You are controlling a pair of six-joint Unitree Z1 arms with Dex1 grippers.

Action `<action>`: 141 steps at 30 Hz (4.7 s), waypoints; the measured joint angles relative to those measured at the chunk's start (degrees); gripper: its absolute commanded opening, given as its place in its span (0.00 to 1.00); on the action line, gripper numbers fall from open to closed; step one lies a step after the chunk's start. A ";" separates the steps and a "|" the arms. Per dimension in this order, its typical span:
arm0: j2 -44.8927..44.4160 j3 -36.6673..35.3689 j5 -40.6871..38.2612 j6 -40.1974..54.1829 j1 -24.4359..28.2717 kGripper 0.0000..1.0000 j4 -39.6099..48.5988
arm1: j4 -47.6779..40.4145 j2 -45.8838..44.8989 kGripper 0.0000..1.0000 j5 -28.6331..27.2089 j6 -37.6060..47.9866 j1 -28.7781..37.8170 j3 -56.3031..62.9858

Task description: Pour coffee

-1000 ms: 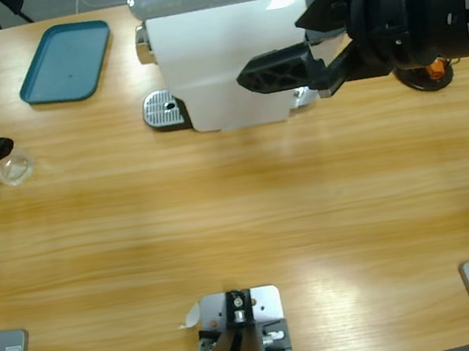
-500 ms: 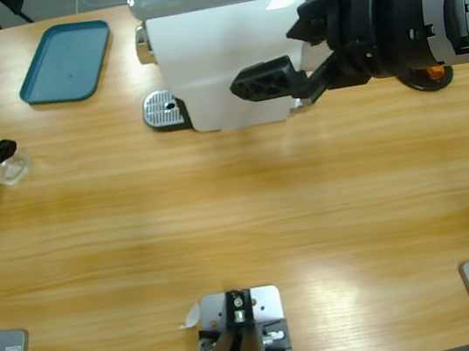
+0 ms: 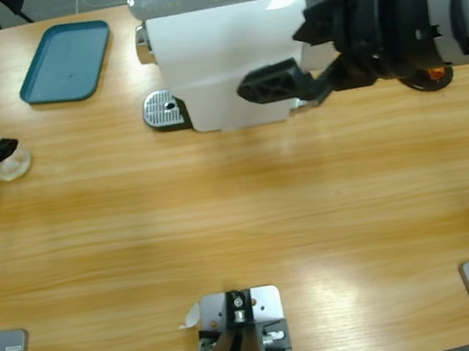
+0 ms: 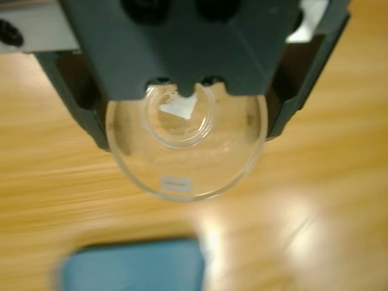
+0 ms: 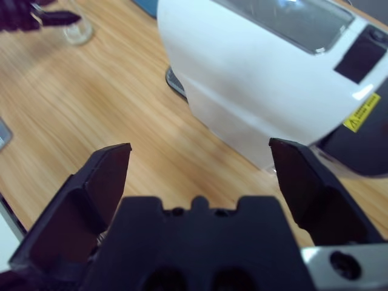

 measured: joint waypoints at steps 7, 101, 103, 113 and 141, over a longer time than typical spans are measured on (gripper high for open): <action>-6.01 -5.83 -26.43 19.76 0.60 0.00 6.25 | 8.24 -7.11 1.00 -2.43 -2.53 0.02 -4.03; 10.30 -21.87 -59.49 33.68 6.31 0.96 8.24 | 21.77 -21.53 0.34 -7.32 -3.68 -0.25 3.41; 5.70 -19.21 -58.58 29.94 6.31 0.96 8.31 | 21.78 -20.17 0.05 -6.96 -3.82 -2.50 0.14; -8.25 -15.27 -48.51 20.57 4.17 0.96 14.41 | 22.20 -3.86 0.00 6.89 -4.69 -17.82 -20.33; -7.68 -13.89 -41.15 21.53 1.01 0.96 17.52 | 36.24 21.74 0.00 6.53 -6.11 -19.78 -44.82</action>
